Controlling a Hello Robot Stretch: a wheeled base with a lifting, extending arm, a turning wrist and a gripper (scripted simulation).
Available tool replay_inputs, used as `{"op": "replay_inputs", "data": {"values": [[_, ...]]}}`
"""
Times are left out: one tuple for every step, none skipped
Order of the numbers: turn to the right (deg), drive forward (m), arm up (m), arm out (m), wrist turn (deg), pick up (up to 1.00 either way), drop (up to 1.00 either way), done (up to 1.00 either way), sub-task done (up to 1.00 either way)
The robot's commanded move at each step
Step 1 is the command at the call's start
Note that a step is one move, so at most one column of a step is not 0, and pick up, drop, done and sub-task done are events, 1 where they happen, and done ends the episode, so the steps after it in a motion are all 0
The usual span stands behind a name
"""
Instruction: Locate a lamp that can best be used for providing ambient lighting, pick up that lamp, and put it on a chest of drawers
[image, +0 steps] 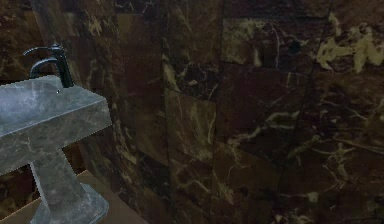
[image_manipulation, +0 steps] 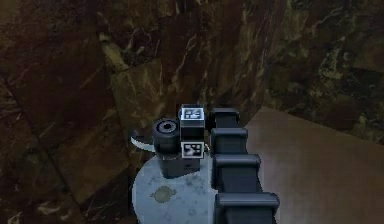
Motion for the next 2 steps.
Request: {"op": "replay_inputs", "data": {"values": [[0.0, 0.0, -0.3, 0.0, 0.0, 0.0, 0.0, 0.0, 0.0], [0.0, 0.0, 0.0, 0.0, 0.0, 1.0, 0.0, 0.0, 0.0]]}}
